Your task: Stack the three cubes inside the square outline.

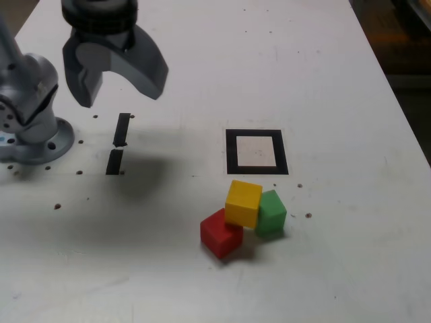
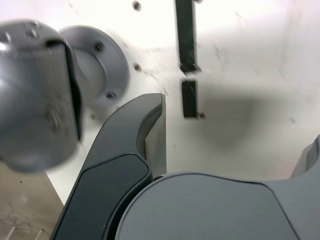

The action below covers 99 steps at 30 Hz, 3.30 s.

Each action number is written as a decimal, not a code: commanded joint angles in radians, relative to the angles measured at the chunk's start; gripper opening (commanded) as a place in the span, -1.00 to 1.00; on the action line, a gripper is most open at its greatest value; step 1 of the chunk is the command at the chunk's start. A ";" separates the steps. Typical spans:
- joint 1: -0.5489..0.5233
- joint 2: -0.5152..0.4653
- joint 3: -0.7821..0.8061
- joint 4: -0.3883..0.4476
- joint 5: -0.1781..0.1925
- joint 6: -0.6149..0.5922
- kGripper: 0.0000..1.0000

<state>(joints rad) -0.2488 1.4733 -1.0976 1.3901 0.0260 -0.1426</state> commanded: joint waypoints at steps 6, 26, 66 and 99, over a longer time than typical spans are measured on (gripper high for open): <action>-0.225 0.121 -0.256 0.078 -0.032 -0.155 1.00; -0.349 0.460 -0.669 0.153 -0.026 -0.336 0.91; -0.321 0.691 -0.711 0.081 -0.004 -0.216 -0.11; -0.268 0.302 -0.134 -0.149 0.053 -0.350 -0.55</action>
<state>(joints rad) -0.5210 1.7608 -1.2511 1.2563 0.0834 -0.4919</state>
